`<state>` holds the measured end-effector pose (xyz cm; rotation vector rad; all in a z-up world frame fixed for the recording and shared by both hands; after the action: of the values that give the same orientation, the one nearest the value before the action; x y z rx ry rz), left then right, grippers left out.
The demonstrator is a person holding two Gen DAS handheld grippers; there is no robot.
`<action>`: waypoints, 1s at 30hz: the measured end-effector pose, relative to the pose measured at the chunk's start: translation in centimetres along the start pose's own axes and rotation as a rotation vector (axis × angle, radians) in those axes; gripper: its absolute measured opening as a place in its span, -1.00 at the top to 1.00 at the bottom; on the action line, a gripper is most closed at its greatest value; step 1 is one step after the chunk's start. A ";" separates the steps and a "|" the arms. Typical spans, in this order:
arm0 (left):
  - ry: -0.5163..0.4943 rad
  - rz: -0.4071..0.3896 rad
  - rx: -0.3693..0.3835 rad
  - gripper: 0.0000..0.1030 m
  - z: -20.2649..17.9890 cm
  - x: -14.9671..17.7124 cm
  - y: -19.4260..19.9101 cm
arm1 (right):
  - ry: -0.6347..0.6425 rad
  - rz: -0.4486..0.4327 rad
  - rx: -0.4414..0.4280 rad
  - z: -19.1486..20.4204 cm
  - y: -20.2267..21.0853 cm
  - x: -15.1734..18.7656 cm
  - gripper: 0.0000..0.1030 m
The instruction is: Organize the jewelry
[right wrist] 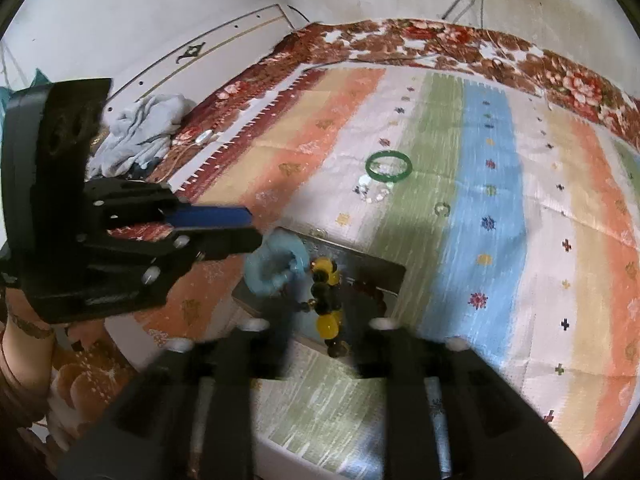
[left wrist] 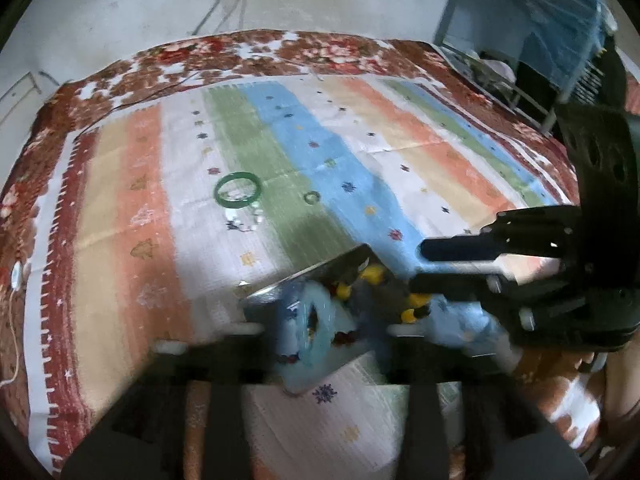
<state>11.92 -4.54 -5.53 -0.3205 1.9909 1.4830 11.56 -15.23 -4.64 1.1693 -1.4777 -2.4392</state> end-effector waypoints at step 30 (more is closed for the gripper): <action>0.098 0.014 -0.040 -0.08 4.2 -1.3 -1.4 | -0.063 0.000 0.042 -3.1 -1.1 -0.8 -0.05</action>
<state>15.15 -1.34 -6.53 -0.4037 2.0455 1.5439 14.43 -16.54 -5.81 1.1101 -1.5532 -2.4785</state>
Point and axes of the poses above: each gripper's, at about its wrist camera, not at the fingertips, and y roughly against the way its jaws point, z to its left, x to its underside, the point moved 7 cm from there along -y, roughly the way its jaws point, and after that the axes turned 1 degree about -z, right-handed, at the moved point
